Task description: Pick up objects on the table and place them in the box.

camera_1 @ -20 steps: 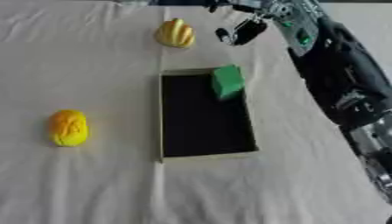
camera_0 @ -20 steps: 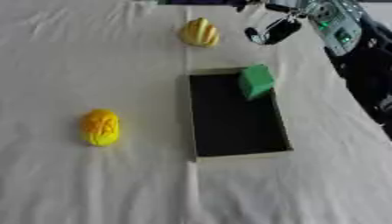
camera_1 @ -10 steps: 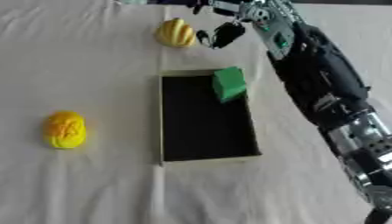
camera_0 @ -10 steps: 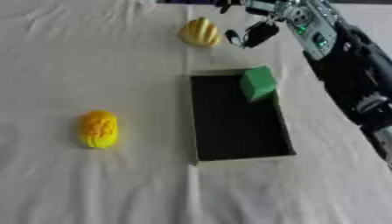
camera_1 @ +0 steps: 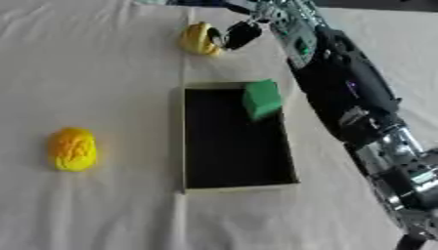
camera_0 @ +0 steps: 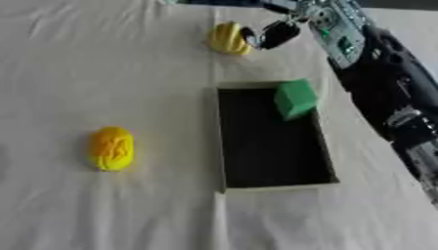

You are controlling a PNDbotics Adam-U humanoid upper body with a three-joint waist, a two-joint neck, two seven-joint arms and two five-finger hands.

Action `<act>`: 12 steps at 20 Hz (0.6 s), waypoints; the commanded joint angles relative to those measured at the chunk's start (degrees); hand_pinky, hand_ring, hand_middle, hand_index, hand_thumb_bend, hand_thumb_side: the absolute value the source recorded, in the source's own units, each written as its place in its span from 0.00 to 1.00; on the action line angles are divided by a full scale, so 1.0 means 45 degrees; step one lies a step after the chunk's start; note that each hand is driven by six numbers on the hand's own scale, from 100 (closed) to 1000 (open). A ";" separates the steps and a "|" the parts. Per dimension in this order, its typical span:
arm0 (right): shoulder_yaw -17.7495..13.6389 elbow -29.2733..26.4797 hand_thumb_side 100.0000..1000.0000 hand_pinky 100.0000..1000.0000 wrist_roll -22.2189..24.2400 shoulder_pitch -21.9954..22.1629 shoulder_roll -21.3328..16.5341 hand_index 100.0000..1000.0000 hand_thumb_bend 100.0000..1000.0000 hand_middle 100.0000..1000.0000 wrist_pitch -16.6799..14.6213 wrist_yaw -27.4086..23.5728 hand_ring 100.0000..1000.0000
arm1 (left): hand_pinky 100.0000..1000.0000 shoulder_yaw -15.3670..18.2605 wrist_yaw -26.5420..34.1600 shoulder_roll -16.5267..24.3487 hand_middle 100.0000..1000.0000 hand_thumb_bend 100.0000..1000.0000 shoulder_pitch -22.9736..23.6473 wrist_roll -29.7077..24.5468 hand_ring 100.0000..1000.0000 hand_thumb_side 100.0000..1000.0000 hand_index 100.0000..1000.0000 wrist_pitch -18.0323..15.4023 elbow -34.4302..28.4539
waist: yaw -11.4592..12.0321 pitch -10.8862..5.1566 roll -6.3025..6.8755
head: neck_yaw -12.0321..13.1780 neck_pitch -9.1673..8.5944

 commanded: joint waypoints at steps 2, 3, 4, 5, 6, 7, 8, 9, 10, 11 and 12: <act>-0.0160 -0.0304 0.25 1.00 0.0055 -0.0359 -0.0211 1.00 0.00 0.87 0.0124 -0.0067 1.00 | 0.77 0.0030 0.0096 0.0263 0.65 0.00 -0.0240 -0.0023 0.72 0.18 0.83 -0.0030 -0.0256 | 0.0084 -0.0172 0.0000 | -0.0097 -0.0237; -0.0173 -0.0309 0.26 1.00 0.0099 -0.0361 -0.0212 1.00 0.00 0.87 0.0150 -0.0090 1.00 | 0.77 0.0029 0.0100 0.0258 0.65 0.00 -0.0252 -0.0028 0.71 0.18 0.83 -0.0033 -0.0256 | 0.0112 -0.0132 -0.0021 | -0.0111 -0.0254; -0.0183 -0.0319 0.27 1.00 0.0137 -0.0362 -0.0218 1.00 0.00 0.87 0.0175 -0.0095 1.00 | 0.77 0.0031 0.0103 0.0255 0.65 0.00 -0.0254 -0.0033 0.71 0.18 0.83 -0.0033 -0.0256 | 0.0138 -0.0099 -0.0037 | -0.0121 -0.0269; -0.0193 -0.0327 0.27 1.00 0.0167 -0.0360 -0.0229 1.00 0.00 0.87 0.0199 -0.0088 1.00 | 0.77 0.0040 0.0109 0.0255 0.65 0.00 -0.0253 -0.0031 0.71 0.19 0.83 -0.0032 -0.0256 | 0.0176 -0.0055 -0.0056 | -0.0129 -0.0288; -0.0208 -0.0332 0.25 1.00 0.0186 -0.0355 -0.0240 1.00 0.00 0.87 0.0227 -0.0062 1.00 | 0.77 0.0048 0.0118 0.0254 0.65 0.00 -0.0254 -0.0023 0.71 0.18 0.83 -0.0030 -0.0256 | 0.0210 -0.0017 -0.0071 | -0.0135 -0.0296; -0.0235 -0.0327 0.27 1.00 0.0190 -0.0350 -0.0246 1.00 0.00 0.87 0.0265 -0.0022 1.00 | 0.77 0.0054 0.0128 0.0252 0.65 0.00 -0.0259 -0.0016 0.71 0.19 0.83 -0.0029 -0.0256 | 0.0243 0.0019 -0.0085 | -0.0137 -0.0301; -0.0263 -0.0316 0.27 1.00 0.0176 -0.0346 -0.0250 1.00 0.00 0.87 0.0305 0.0042 1.00 | 0.77 0.0055 0.0136 0.0251 0.65 0.00 -0.0263 -0.0015 0.71 0.19 0.83 -0.0032 -0.0256 | 0.0269 0.0046 -0.0095 | -0.0141 -0.0313; -0.0296 -0.0290 0.28 1.00 0.0156 -0.0335 -0.0251 1.00 0.00 0.87 0.0349 0.0112 1.00 | 0.77 0.0059 0.0140 0.0249 0.65 0.00 -0.0259 -0.0016 0.71 0.19 0.83 -0.0034 -0.0256 | 0.0287 0.0074 -0.0104 | -0.0143 -0.0323; -0.0316 -0.0267 0.29 1.00 0.0142 -0.0326 -0.0249 1.00 0.00 0.87 0.0374 0.0169 1.00 | 0.77 0.0065 0.0142 0.0247 0.65 0.00 -0.0252 -0.0017 0.71 0.19 0.83 -0.0035 -0.0256 | 0.0296 0.0092 -0.0110 | -0.0143 -0.0325; -0.0315 -0.0238 0.28 1.00 0.0152 -0.0307 -0.0267 1.00 0.00 0.88 0.0392 0.0233 1.00 | 0.77 0.0081 0.0147 0.0242 0.65 0.00 -0.0237 -0.0006 0.71 0.19 0.83 -0.0029 -0.0256 | 0.0290 0.0114 -0.0119 | -0.0137 -0.0307; -0.0318 -0.0217 0.27 1.00 0.0160 -0.0293 -0.0281 1.00 0.00 0.88 0.0414 0.0294 1.00 | 0.77 0.0092 0.0152 0.0238 0.65 0.00 -0.0232 0.0005 0.71 0.19 0.83 -0.0026 -0.0256 | 0.0284 0.0130 -0.0124 | -0.0135 -0.0296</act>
